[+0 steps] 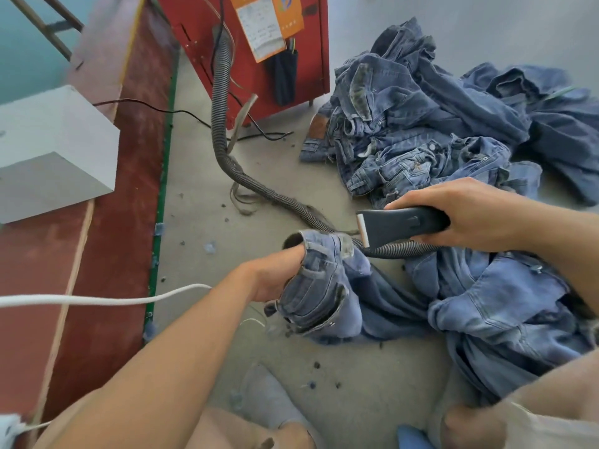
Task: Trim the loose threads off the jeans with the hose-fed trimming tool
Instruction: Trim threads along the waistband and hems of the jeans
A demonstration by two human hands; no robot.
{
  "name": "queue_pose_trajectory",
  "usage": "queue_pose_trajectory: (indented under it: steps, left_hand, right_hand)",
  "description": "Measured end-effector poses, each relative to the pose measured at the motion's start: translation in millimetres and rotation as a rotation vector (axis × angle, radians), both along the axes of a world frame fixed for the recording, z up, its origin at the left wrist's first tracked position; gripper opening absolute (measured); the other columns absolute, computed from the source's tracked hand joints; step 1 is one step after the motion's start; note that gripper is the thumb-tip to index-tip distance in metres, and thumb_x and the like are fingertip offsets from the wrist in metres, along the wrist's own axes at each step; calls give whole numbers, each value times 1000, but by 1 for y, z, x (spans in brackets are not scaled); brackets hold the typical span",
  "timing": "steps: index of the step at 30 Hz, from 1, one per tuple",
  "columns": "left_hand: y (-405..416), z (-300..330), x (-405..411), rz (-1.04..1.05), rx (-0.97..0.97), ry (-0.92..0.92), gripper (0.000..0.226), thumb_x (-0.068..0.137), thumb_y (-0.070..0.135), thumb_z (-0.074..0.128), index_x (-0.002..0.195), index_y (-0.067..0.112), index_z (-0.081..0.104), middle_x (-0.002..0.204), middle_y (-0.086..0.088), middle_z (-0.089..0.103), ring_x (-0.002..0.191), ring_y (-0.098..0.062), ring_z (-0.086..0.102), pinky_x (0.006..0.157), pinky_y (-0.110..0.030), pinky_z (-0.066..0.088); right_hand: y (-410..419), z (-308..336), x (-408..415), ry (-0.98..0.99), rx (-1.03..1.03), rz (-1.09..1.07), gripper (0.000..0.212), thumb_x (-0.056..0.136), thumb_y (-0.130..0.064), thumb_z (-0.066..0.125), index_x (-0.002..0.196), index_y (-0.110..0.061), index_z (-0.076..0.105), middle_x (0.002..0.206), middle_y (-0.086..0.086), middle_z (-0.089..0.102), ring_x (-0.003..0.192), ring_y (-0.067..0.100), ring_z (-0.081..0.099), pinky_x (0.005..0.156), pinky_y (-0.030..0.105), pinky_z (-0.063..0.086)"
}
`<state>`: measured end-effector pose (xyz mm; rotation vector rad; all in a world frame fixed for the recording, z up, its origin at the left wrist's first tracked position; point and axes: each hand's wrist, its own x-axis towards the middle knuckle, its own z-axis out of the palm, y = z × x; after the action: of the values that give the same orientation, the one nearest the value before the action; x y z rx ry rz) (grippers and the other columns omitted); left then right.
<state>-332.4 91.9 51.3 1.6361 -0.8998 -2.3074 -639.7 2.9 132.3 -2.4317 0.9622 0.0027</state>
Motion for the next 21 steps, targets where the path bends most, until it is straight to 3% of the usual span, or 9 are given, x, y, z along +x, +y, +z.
queue_pose_trajectory:
  steps: [1,3,5,10,12,15,18,21]
  left_hand:
    - [-3,4,2,13,0,13,64,94,71,46,131,24,70,132,-6,71,124,-26,67,110,-50,48]
    - [-9,14,7,50,-26,55,66,94,73,43,127,24,72,133,-8,70,124,-27,67,108,-48,49]
    - [-16,23,9,93,-67,100,67,99,70,40,131,19,70,137,-12,67,128,-30,63,112,-49,46]
    - [-18,35,6,138,-101,139,63,106,59,37,143,11,58,142,-16,62,133,-33,59,118,-52,40]
    - [-16,36,6,158,-65,186,72,106,57,37,148,-1,48,152,-25,49,141,-40,47,121,-56,34]
    - [-16,44,13,247,-1,321,76,106,51,34,151,-11,31,163,-33,17,145,-42,32,125,-59,21]
    - [-17,44,19,373,-13,385,79,101,56,26,149,-4,46,156,-30,39,138,-42,45,118,-56,36]
    - [-16,38,19,469,8,569,85,97,59,31,146,-9,47,145,-29,51,137,-43,48,117,-52,36]
  right_hand:
    - [1,-2,2,18,-13,23,62,87,-27,79,134,-57,52,110,-32,67,99,-5,60,88,29,50]
    - [4,-6,7,43,-40,77,56,89,-37,77,133,-59,50,107,-33,65,98,-5,58,83,15,42]
    - [8,-11,14,79,-56,124,53,90,-43,74,135,-57,50,108,-31,64,98,-2,58,75,10,34]
    - [21,-18,27,178,-119,183,53,93,-33,70,137,-54,48,104,-21,60,93,5,56,67,8,34]
    - [27,-19,31,201,-130,245,54,93,-33,69,138,-53,49,103,-20,61,92,6,58,67,13,35]
    - [33,-20,32,275,-112,339,54,90,-32,67,136,-53,48,97,-21,60,93,5,60,81,24,44]
    - [33,-14,32,206,-41,186,46,90,-36,71,130,-50,54,98,-27,62,90,-4,59,84,25,47]
    - [27,-8,39,-11,-107,-209,39,85,-54,72,118,-36,63,85,-25,61,78,2,62,66,26,40]
